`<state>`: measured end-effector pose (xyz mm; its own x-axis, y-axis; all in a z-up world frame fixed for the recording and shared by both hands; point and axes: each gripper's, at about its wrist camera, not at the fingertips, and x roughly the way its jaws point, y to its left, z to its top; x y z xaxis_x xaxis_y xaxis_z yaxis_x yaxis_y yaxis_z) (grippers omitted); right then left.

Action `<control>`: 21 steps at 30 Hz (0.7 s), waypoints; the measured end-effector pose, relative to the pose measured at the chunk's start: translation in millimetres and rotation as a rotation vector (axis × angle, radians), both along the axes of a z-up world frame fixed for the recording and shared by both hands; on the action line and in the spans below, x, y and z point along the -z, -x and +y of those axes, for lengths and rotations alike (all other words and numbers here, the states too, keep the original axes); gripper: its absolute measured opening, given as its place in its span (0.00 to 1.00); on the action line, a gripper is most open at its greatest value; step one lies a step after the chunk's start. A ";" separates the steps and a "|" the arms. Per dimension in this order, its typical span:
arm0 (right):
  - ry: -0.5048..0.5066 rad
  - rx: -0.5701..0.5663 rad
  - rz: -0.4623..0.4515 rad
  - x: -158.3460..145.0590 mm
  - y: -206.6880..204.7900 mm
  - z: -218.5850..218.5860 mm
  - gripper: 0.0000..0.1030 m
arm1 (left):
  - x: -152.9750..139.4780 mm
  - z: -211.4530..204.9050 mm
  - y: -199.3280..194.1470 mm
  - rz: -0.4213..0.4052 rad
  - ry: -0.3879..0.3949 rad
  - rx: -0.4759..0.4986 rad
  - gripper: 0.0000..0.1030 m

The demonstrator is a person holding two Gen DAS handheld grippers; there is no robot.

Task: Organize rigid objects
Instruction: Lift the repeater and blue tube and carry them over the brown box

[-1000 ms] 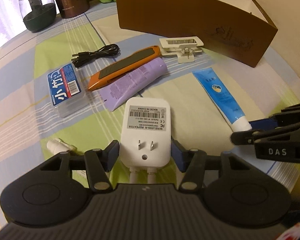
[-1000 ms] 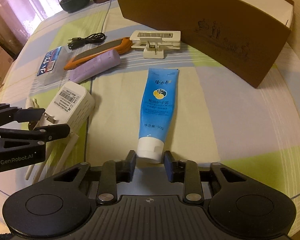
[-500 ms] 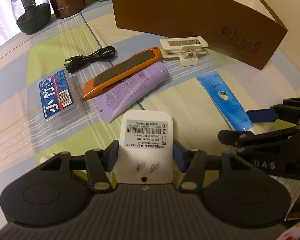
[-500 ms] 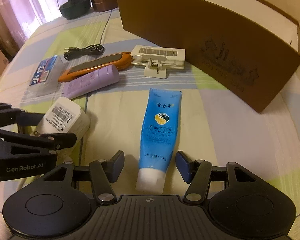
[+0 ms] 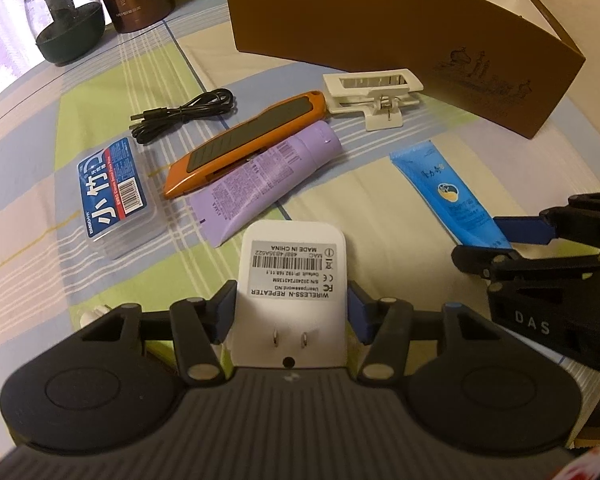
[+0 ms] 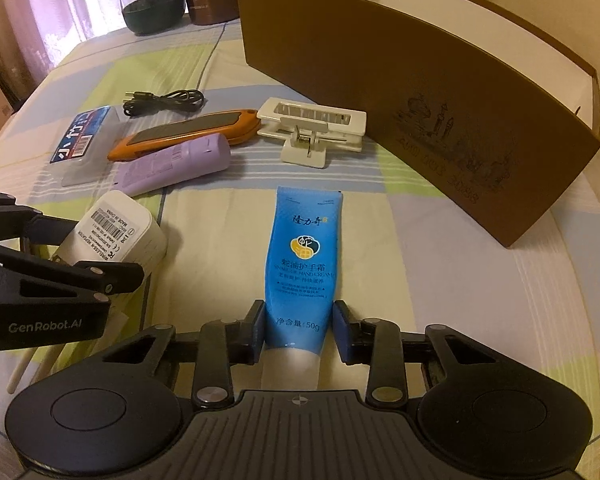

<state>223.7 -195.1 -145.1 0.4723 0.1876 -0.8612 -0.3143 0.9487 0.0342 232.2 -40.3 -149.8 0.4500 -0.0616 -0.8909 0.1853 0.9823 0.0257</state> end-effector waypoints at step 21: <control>-0.077 -0.021 -0.032 -25.1 15.6 -14.0 0.29 | -30.6 -0.1 19.5 -0.080 0.007 0.003 0.50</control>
